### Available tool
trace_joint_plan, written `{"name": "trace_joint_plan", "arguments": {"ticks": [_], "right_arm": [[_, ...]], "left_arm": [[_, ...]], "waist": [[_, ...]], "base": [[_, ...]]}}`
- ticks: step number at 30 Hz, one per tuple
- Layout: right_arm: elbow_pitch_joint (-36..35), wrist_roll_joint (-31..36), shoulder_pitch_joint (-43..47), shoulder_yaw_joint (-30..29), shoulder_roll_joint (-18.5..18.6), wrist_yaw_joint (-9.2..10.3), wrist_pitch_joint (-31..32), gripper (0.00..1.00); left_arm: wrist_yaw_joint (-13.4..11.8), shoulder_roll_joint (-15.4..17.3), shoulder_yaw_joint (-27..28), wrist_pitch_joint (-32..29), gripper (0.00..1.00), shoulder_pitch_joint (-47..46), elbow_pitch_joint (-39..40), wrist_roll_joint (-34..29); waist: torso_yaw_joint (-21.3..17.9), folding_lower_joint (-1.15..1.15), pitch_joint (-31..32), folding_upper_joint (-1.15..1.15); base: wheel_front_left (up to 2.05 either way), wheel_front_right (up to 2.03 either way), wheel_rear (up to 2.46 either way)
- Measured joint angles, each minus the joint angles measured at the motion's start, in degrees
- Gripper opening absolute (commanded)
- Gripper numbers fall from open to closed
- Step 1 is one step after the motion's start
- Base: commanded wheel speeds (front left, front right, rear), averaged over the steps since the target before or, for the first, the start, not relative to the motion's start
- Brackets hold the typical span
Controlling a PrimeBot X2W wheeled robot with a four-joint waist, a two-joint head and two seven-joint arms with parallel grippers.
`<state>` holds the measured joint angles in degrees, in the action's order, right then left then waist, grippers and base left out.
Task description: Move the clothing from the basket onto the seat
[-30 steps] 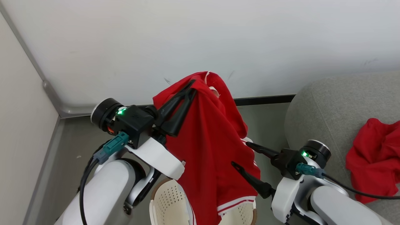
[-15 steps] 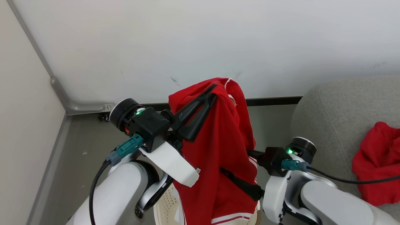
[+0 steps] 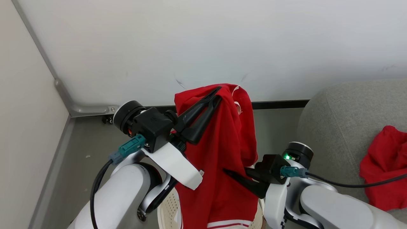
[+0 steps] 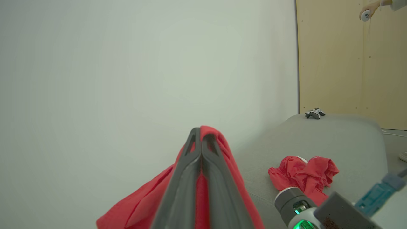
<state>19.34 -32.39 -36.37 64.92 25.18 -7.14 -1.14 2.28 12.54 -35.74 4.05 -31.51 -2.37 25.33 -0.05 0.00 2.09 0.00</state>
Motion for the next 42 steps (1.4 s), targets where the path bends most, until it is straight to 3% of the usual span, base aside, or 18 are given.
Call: {"name": "trace_joint_plan", "arguments": {"ticks": [11, 22, 28, 30, 33, 37, 39, 42], "right_arm": [[0.9, -4.3, 0.1, -1.9, 2.4, 0.00, -5.6, 0.00], [0.3, -16.0, 5.7, -12.6, 2.5, 0.00, -10.7, 0.00], [0.1, -18.1, 5.7, -17.2, 3.7, 0.00, -11.5, 0.00], [0.4, -18.1, 5.7, -18.7, 4.1, 0.00, -11.5, 0.00], [1.1, -18.4, 5.7, -20.4, 4.4, 0.00, -11.6, 0.00], [1.5, -18.4, 5.6, -22.0, 4.6, 0.00, -12.0, 0.00], [1.5, -18.4, 5.5, -22.6, 4.6, 0.00, -12.0, 0.00], [1.5, -18.4, 5.5, -23.6, 4.6, 0.00, -12.0, 0.00]], "left_arm": [[-1.4, 1.4, 3.1, 0.0, 0.00, 2.9, -4.4, 2.8], [-2.6, 1.2, 4.9, 1.6, 0.01, 7.5, -6.7, 5.7], [-2.2, 1.0, 3.7, 2.4, 0.17, 9.8, -6.8, 6.1], [-2.1, 0.8, 3.1, 2.6, 0.27, 10.6, -7.0, 6.1], [-1.5, 0.4, 2.4, 3.3, 0.30, 10.8, -7.0, 6.0], [-0.3, 0.1, 1.5, 3.9, 0.71, 10.8, -6.6, 5.7], [0.3, 0.1, 1.2, 3.9, 0.76, 10.8, -6.4, 5.7], [0.5, 0.0, 1.1, 4.5, 1.00, 10.7, -5.7, 5.7]], "waist": [[-1.4, 0.00, 0.3, 0.00], [-4.0, 0.00, 0.4, 0.00], [-5.0, 0.00, 0.3, 0.00], [-5.3, 0.00, 0.2, 0.00], [-5.5, 0.00, 0.0, 0.00], [-5.8, 0.00, -0.2, 0.00], [-6.0, 0.00, -0.3, 0.00], [-6.2, 0.00, -0.4, 0.00]], "base": [[0.00, 0.00, 0.00], [0.00, 0.00, 0.00], [0.00, 0.00, 0.00], [0.00, 0.00, 0.00], [0.00, 0.00, 0.00], [0.00, 0.00, 0.00], [0.00, 0.00, 0.00], [0.00, 0.00, 0.00]]}}
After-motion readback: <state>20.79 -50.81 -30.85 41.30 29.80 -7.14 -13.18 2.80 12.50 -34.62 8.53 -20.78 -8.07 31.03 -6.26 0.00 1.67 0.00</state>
